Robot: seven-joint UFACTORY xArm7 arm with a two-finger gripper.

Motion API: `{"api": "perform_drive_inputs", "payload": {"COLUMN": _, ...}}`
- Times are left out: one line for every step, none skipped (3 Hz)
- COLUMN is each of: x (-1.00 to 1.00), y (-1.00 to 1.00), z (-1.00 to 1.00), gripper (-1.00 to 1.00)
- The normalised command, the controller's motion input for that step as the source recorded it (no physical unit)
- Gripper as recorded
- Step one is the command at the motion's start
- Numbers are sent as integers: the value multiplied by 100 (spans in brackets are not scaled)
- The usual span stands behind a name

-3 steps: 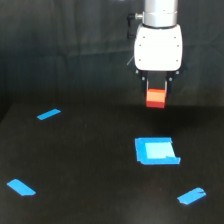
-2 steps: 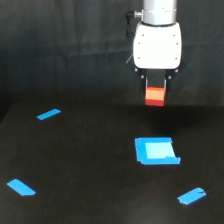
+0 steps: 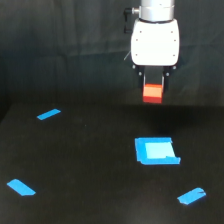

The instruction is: Pick up the red object from the table

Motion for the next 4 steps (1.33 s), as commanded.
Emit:
{"api": "perform_drive_inputs", "payload": {"x": -8, "y": 2, "z": 22, "gripper": -100}}
{"api": "perform_drive_inputs", "payload": {"x": -2, "y": -1, "z": 17, "gripper": -100}}
{"api": "perform_drive_inputs", "payload": {"x": -6, "y": 4, "z": 11, "gripper": -96}}
{"api": "perform_drive_inputs", "payload": {"x": 6, "y": 3, "z": 9, "gripper": -97}}
